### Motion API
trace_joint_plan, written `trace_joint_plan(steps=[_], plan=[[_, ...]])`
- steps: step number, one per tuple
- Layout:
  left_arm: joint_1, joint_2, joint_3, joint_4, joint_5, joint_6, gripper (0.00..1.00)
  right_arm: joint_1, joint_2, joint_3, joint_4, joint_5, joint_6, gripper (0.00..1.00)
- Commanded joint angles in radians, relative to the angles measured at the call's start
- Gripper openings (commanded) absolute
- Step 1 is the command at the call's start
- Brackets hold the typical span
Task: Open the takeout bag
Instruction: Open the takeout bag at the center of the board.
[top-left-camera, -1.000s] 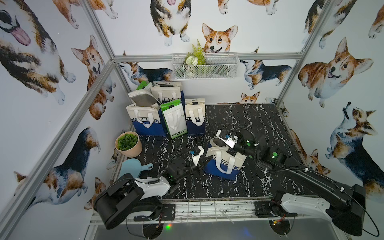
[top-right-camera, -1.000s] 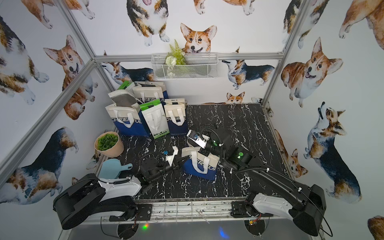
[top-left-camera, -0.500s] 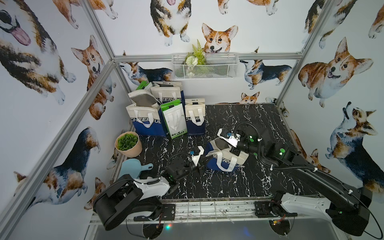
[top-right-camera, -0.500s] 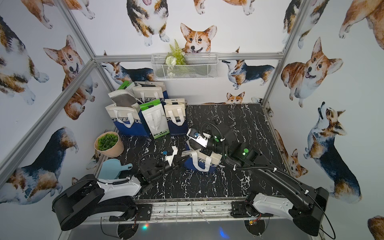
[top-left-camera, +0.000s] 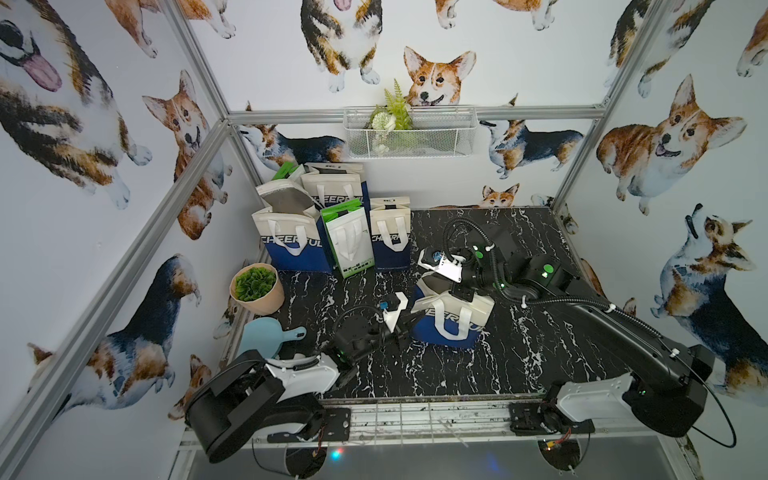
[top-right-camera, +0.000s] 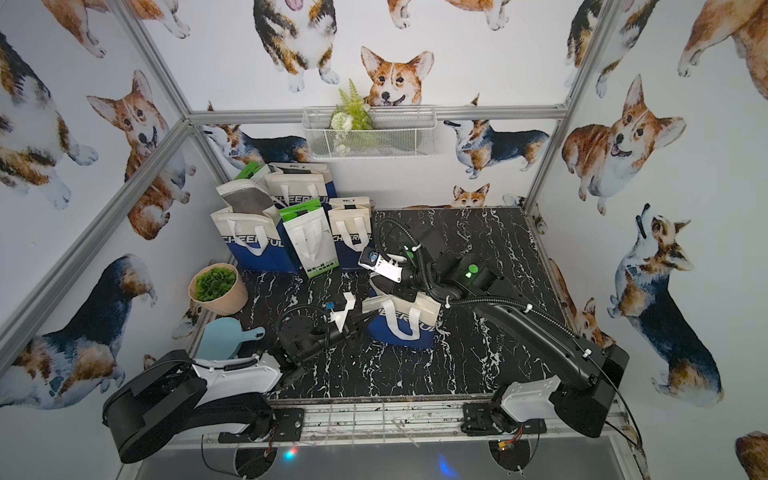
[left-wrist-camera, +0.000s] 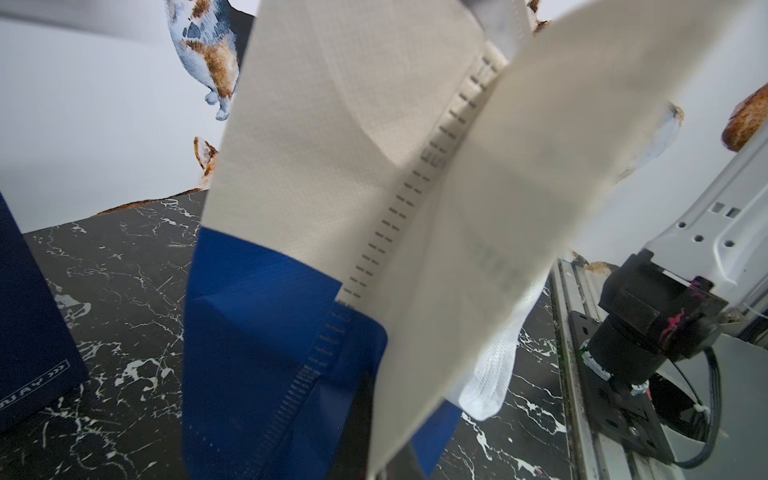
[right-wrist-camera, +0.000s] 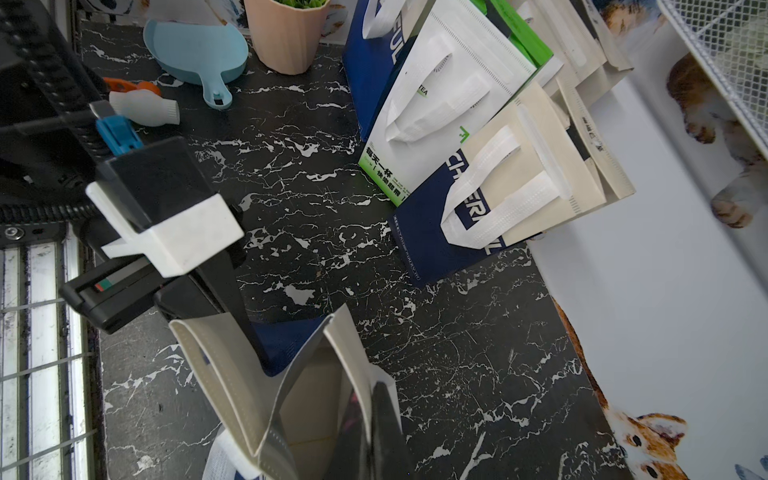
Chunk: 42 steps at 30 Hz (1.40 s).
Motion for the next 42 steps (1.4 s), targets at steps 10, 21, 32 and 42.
trace_joint_plan(steps=[10,21,32,42], plan=[[0.001,-0.010,0.018,-0.129,-0.032,0.018,0.00,-0.001,0.116,0.181,-0.203,0.069,-0.134,0.00],[0.001,0.004,0.043,-0.193,-0.047,0.039,0.00,-0.003,0.146,0.241,-0.273,0.063,-0.228,0.00],[0.000,0.007,0.056,-0.221,-0.056,0.042,0.00,-0.031,0.227,0.400,-0.422,0.019,-0.260,0.00],[0.001,0.010,0.068,-0.250,-0.067,0.045,0.00,-0.045,0.296,0.521,-0.528,0.045,-0.311,0.00]])
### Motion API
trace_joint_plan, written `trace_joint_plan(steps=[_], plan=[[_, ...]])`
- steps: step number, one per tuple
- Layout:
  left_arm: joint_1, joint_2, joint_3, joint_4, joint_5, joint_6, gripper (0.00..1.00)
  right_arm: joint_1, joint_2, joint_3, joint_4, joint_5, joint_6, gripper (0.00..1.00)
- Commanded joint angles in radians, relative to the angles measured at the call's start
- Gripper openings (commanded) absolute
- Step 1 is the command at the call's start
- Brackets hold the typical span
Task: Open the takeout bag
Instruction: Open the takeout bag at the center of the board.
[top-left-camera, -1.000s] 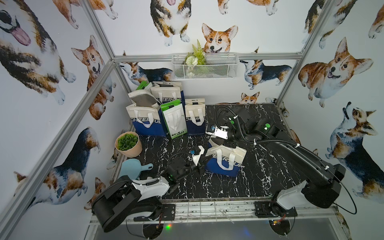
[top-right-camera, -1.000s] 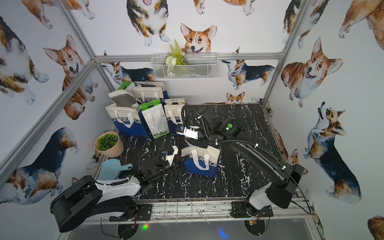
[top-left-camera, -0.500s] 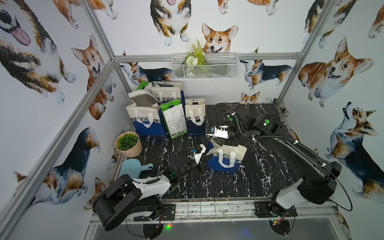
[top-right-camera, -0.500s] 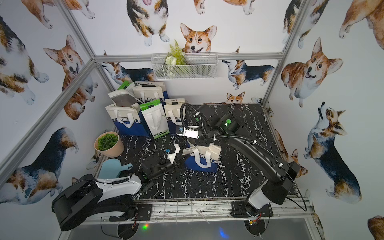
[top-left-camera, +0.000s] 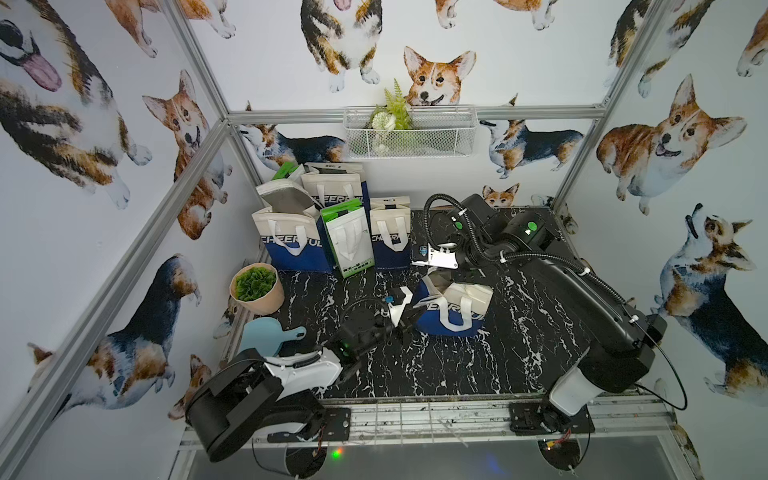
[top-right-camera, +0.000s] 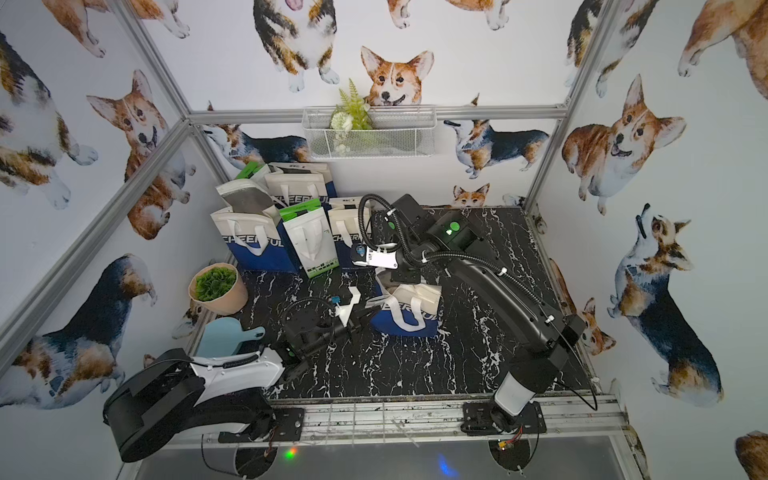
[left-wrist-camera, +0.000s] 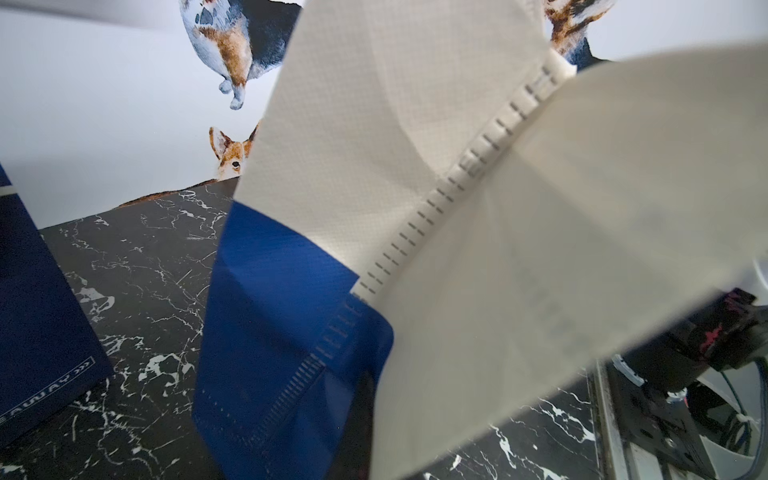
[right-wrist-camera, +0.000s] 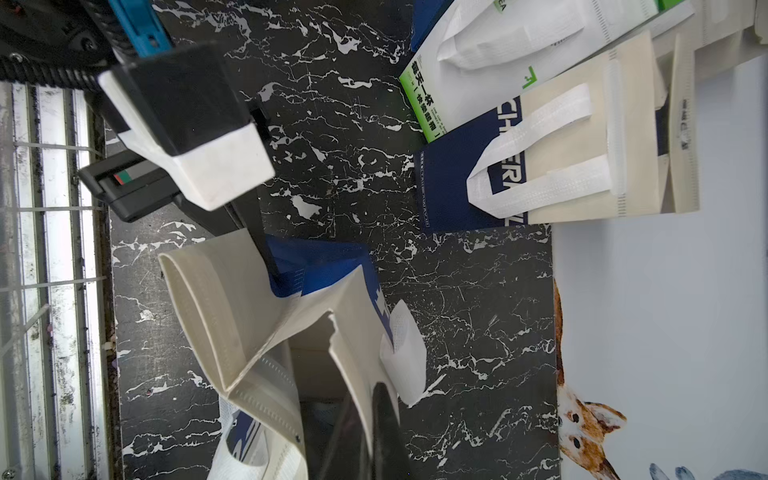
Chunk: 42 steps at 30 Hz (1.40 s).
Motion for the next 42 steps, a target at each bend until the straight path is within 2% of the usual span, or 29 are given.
trace_joint_plan(steps=[1,5,12,14,21,24,27,34,36,40,42], plan=[[0.001,0.003,-0.002,-0.125,-0.030,0.014,0.00,-0.009,0.003,0.026,-0.019,0.019,-0.042,0.00],[0.000,0.002,-0.002,-0.129,-0.038,0.012,0.00,-0.010,-0.013,-0.023,0.023,0.017,0.041,0.00],[0.001,-0.019,-0.010,-0.131,-0.043,0.008,0.00,0.052,-0.118,-0.323,0.277,0.147,0.150,0.00],[0.000,-0.015,-0.009,-0.131,-0.044,0.008,0.00,0.056,-0.123,-0.342,0.293,0.132,0.189,0.00],[0.001,-0.009,-0.008,-0.127,-0.040,0.006,0.00,0.064,-0.148,-0.379,0.334,0.222,0.265,0.00],[0.000,-0.014,-0.011,-0.126,-0.041,0.006,0.00,0.064,-0.169,-0.400,0.349,0.246,0.286,0.18],[0.001,-0.013,-0.011,-0.122,-0.041,0.006,0.00,0.064,-0.197,-0.429,0.382,0.261,0.294,0.31],[0.001,-0.018,-0.013,-0.129,-0.044,0.006,0.00,0.064,-0.214,-0.445,0.335,0.266,0.323,0.41],[0.000,-0.014,-0.011,-0.127,-0.037,0.005,0.00,0.064,-0.214,-0.444,0.320,0.276,0.330,0.39],[0.000,-0.014,-0.010,-0.127,-0.039,0.004,0.00,0.064,-0.205,-0.434,0.295,0.271,0.335,0.11],[0.000,-0.016,-0.010,-0.126,-0.041,0.005,0.00,0.065,-0.202,-0.430,0.287,0.260,0.326,0.05]])
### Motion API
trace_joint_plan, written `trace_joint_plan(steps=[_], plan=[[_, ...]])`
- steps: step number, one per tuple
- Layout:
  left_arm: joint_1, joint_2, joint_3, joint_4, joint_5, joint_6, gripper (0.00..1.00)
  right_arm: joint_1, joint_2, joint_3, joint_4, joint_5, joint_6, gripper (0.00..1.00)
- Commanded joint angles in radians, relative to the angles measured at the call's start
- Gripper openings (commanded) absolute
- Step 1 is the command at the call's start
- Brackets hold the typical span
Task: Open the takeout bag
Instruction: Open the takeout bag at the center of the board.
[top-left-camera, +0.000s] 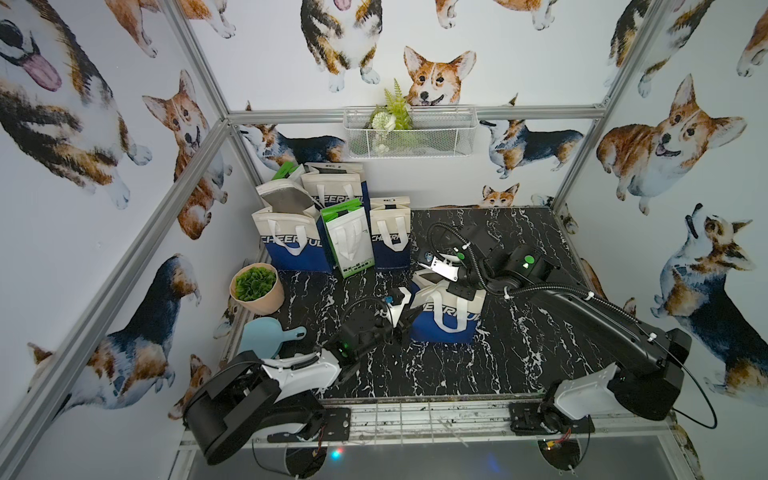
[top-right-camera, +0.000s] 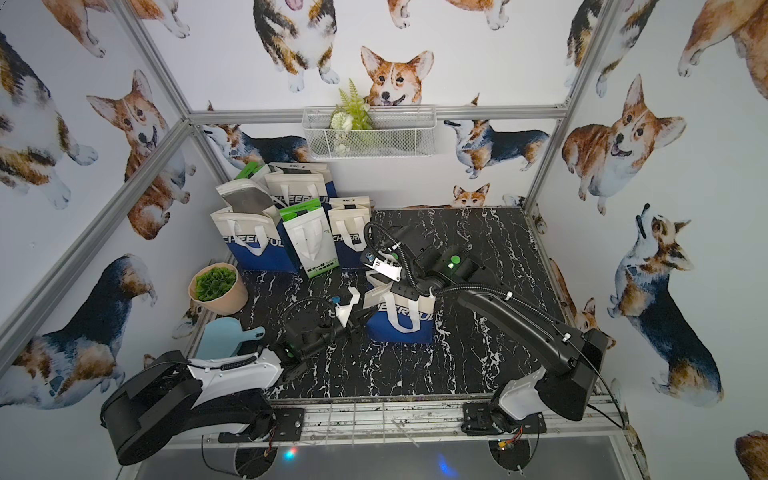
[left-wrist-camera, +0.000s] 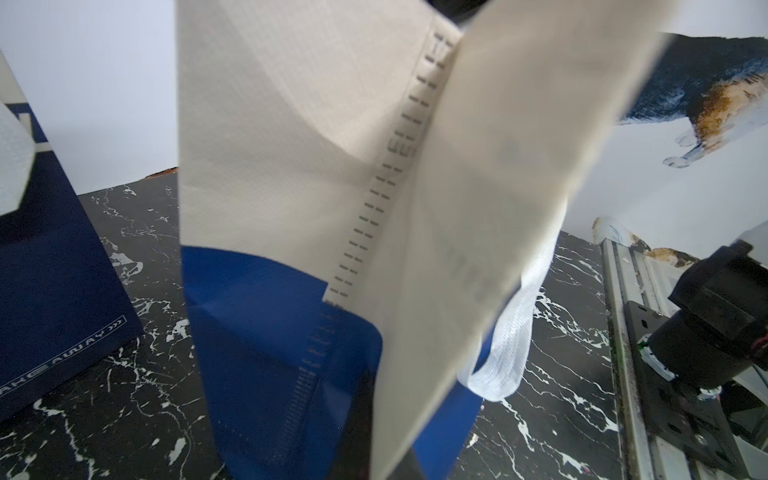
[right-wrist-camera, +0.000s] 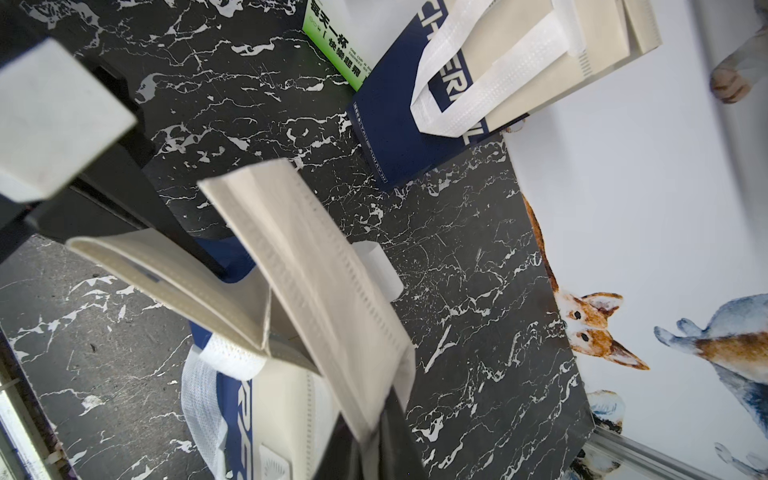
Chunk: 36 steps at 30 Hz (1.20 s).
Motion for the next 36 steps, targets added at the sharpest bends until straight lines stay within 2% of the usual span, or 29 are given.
trace_joint_plan(steps=[1,3,36], plan=[[-0.001,0.002,-0.002,-0.067,0.002,0.002,0.00,0.000,0.004,0.008,-0.038,-0.004,0.000,0.03],[0.000,0.002,-0.001,-0.067,0.002,0.002,0.00,0.000,0.004,0.010,-0.033,-0.002,-0.003,0.00],[-0.001,0.009,0.003,-0.068,0.012,0.001,0.00,0.000,0.030,0.091,-0.087,0.018,-0.135,0.00]])
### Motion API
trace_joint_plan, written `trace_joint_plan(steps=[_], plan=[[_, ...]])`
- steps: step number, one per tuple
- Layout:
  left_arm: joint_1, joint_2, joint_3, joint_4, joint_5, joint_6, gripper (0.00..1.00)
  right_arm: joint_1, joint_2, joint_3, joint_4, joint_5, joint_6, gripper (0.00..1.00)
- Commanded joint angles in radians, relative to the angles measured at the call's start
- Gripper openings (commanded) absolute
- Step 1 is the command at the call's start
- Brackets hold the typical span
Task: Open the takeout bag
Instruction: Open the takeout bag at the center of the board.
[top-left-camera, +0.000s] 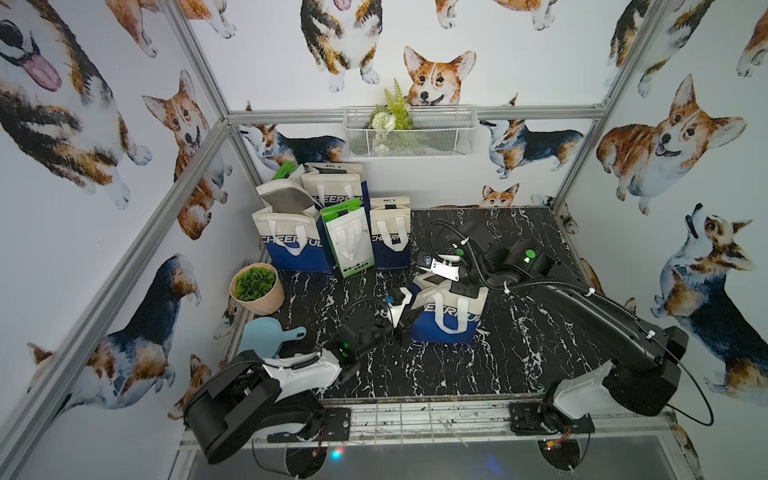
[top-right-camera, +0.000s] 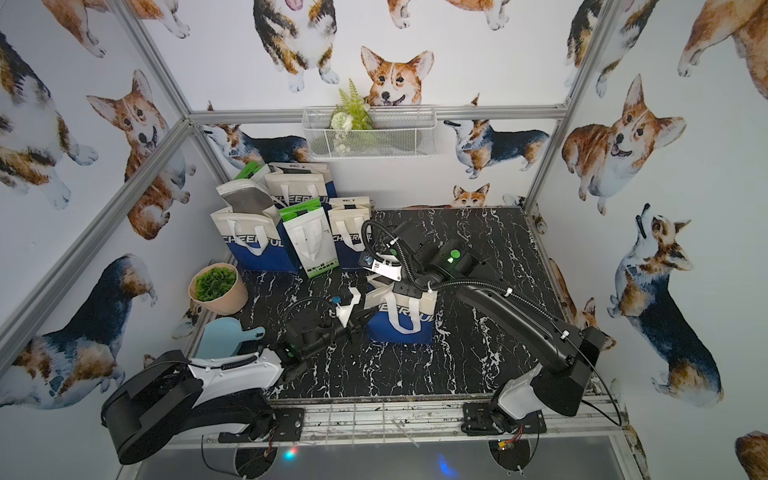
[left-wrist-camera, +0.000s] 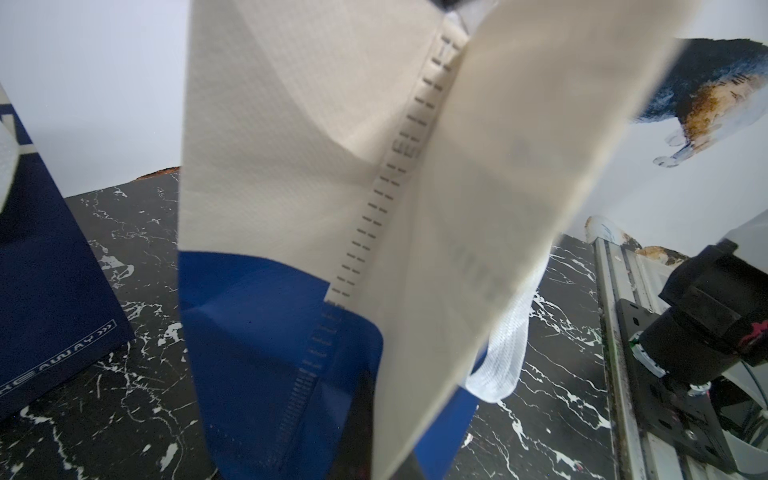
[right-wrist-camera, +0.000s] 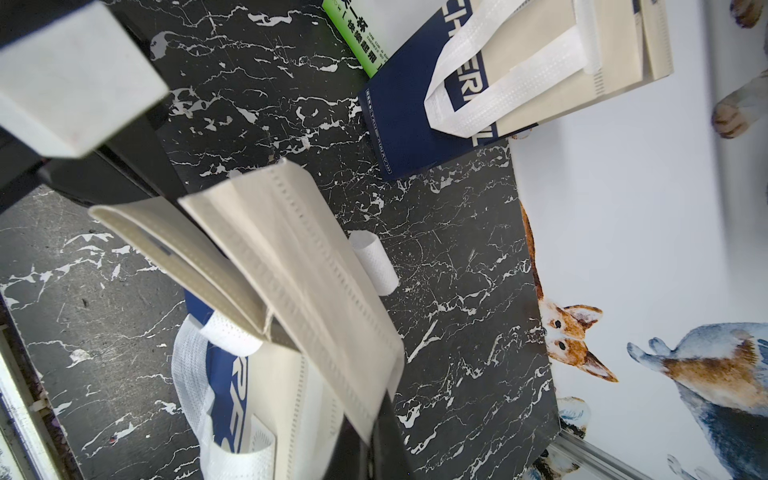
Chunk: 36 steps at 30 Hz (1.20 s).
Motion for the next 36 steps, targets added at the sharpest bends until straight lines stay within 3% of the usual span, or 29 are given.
trace_joint_plan(steps=[1,13,26,36], plan=[[-0.001,0.004,-0.001,-0.072,0.002,0.001,0.00,0.000,0.001,0.008,0.002,0.017,-0.023,0.00],[0.000,0.022,-0.001,-0.054,-0.004,0.001,0.00,-0.002,0.025,0.000,-0.006,0.006,-0.028,0.00],[0.000,0.149,0.020,0.057,0.023,-0.032,0.00,0.000,0.029,-0.092,0.061,-0.027,-0.012,0.00],[0.000,0.228,0.034,0.126,0.055,-0.059,0.00,0.038,0.155,-0.074,0.020,0.010,0.001,0.00]])
